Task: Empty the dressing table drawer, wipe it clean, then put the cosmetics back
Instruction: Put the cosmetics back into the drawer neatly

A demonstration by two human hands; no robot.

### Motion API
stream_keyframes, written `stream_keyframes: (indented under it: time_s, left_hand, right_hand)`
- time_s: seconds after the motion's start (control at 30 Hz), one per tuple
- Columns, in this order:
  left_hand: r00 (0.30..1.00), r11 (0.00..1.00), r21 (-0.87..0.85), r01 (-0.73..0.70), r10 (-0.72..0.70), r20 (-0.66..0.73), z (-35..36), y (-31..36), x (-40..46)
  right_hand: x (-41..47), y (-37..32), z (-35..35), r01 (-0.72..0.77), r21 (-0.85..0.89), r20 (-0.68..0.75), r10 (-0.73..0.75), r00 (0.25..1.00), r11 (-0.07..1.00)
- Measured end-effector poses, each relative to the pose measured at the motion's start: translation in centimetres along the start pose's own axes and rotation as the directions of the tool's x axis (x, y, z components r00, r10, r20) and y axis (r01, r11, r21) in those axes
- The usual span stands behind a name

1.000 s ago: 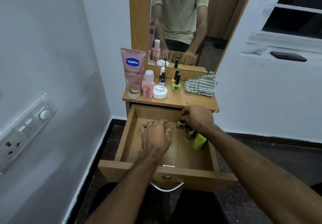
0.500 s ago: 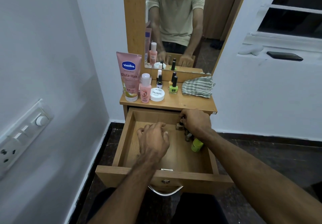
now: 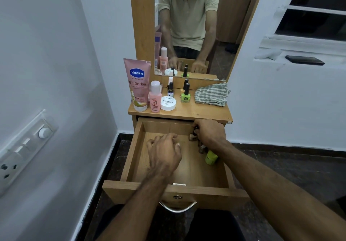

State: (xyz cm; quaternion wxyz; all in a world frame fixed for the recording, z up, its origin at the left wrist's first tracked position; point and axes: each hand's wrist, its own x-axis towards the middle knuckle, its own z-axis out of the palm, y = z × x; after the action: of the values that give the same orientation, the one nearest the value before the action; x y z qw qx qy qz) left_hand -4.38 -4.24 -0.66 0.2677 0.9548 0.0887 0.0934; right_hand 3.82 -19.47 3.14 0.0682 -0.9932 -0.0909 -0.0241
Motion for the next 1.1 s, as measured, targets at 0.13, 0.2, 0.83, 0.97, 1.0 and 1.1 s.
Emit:
stream_keyframes:
  time_s: [0.13, 0.2, 0.83, 0.97, 1.0, 1.1]
  left_hand:
    - [1.0, 1.0, 0.008, -0.002, 0.002, 0.008, -0.1, 0.0, 0.0]
    - [1.0, 1.0, 0.008, 0.0, 0.0, 0.01, -0.1, 0.1, -0.1]
    - [1.0, 1.0, 0.008, -0.002, 0.002, 0.01, -0.2, 0.0, -0.1]
    - [1.0, 1.0, 0.005, -0.004, 0.004, 0.01, -0.1, 0.0, 0.0]
    - [1.0, 1.0, 0.006, 0.0, 0.0, 0.012, -0.2, 0.0, 0.0]
    - [1.0, 1.0, 0.003, 0.009, -0.009, 0.021, -0.3, 0.1, 0.0]
  right_hand:
    - [-0.1, 0.1, 0.0, 0.002, -0.009, 0.001, -0.002, 1.0, 1.0]
    - [-0.1, 0.2, -0.1, 0.004, -0.017, 0.0, -0.004, 1.0, 1.0]
    - [-0.5, -0.4, -0.8, -0.011, -0.06, -0.032, 0.009, 0.999, 0.998]
    - [0.8, -1.7, -3.7, 0.017, -0.064, -0.168, -0.028, 0.985, 0.998]
    - [1.5, -2.1, -4.7, 0.027, -0.023, -0.211, -0.031, 0.977, 0.999]
    - [3.7, -3.1, -7.3, 0.068, 0.09, -0.245, -0.044, 0.969, 0.994]
